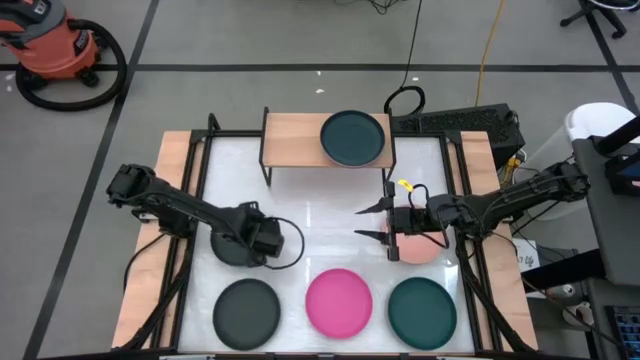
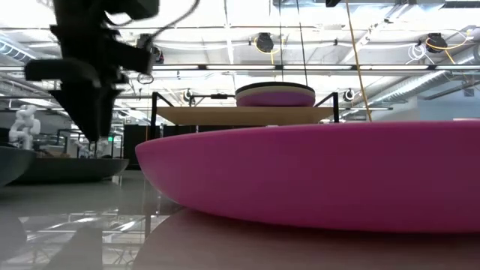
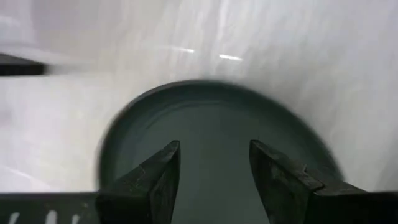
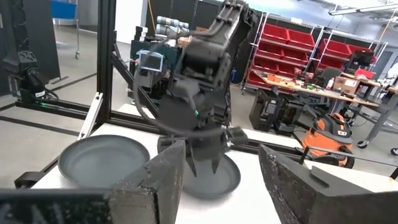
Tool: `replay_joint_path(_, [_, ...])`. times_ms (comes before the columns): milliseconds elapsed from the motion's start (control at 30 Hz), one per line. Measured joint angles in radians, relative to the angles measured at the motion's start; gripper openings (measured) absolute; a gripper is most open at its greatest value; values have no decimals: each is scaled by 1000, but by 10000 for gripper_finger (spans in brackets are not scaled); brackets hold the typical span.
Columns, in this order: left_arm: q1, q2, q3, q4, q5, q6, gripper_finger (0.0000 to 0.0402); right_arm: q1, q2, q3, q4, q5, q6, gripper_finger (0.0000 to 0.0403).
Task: Place and stack plates onto a shelf
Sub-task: Stack the top black plate on top of the dark blue plate on top of the shelf
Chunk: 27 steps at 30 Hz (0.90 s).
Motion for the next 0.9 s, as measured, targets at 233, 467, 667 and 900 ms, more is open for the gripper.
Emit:
replay_joint_path(233, [-131,-144,-18,-61,-119,23,198,0,0,0,-33,-1,14,187])
replay_joint_path(467, [-359,-346,-160,-25,-153,-43,198,0,0,-1,-43,0,18,187])
replay_joint_path(667, [-530,-407,-313,-25,-110,-161,198,0,0,-1,-38,0,18,187])
replay_joint_path(900, [-648,-405,-351,106,-94,-83,198,0,0,-1,-37,9,18,187])
